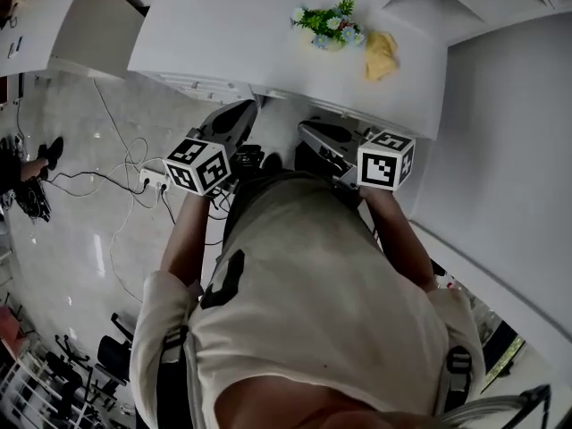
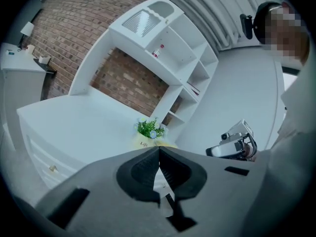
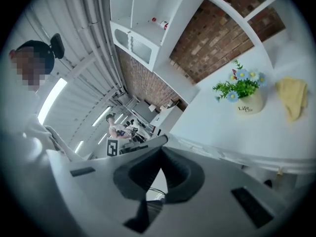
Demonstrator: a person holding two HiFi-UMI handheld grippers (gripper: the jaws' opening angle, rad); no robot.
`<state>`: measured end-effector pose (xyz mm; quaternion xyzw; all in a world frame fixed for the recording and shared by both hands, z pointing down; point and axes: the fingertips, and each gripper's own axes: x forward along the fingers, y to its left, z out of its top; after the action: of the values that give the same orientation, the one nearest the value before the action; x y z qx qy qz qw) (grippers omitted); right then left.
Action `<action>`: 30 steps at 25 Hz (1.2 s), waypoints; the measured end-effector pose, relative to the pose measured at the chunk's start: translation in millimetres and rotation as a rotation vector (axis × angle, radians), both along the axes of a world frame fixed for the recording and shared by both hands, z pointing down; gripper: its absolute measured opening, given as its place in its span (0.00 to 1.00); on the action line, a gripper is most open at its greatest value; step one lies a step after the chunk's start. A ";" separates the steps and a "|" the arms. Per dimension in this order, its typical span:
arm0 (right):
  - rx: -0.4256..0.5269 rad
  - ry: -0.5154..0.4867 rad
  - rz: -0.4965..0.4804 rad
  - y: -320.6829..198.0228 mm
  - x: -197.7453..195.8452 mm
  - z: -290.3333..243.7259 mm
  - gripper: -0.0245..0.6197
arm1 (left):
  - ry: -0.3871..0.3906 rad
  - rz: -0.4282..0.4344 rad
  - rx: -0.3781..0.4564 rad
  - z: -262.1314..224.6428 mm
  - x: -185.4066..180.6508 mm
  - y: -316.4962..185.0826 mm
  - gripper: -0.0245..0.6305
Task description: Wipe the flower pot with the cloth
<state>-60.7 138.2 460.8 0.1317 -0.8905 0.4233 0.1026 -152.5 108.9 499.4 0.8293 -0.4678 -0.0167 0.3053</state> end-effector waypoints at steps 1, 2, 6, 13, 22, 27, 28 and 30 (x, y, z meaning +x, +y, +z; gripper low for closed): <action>0.001 0.007 -0.002 5.3 1.2 -1.0 0.05 | -0.004 0.006 0.000 -2.0 1.3 2.3 0.07; 0.001 0.015 0.001 9.3 2.8 -2.1 0.05 | -0.004 0.010 -0.003 -3.3 2.3 3.9 0.07; -0.024 0.024 0.058 18.1 14.0 -5.6 0.05 | 0.036 0.043 -0.016 -9.6 9.1 14.1 0.07; 0.037 0.027 0.025 33.3 28.6 -17.3 0.05 | -0.219 0.391 -0.012 -18.5 26.9 55.1 0.07; 0.131 0.046 -0.040 60.9 74.5 -29.9 0.05 | -0.043 0.328 -0.029 -52.4 101.8 73.8 0.07; 0.128 0.023 0.011 75.8 118.9 -30.8 0.05 | 0.051 0.326 -0.084 -49.7 160.6 94.4 0.07; 0.124 0.018 0.022 79.5 127.7 -29.9 0.05 | 0.050 0.337 -0.092 -48.3 170.7 99.4 0.07; 0.110 -0.001 0.044 86.9 144.2 -28.0 0.05 | 0.038 0.353 -0.103 -46.7 186.9 107.9 0.07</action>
<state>83.5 225.1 432.8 0.1566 -0.9094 0.3758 0.0855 34.4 216.8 452.7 0.8812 -0.3095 0.0454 0.3544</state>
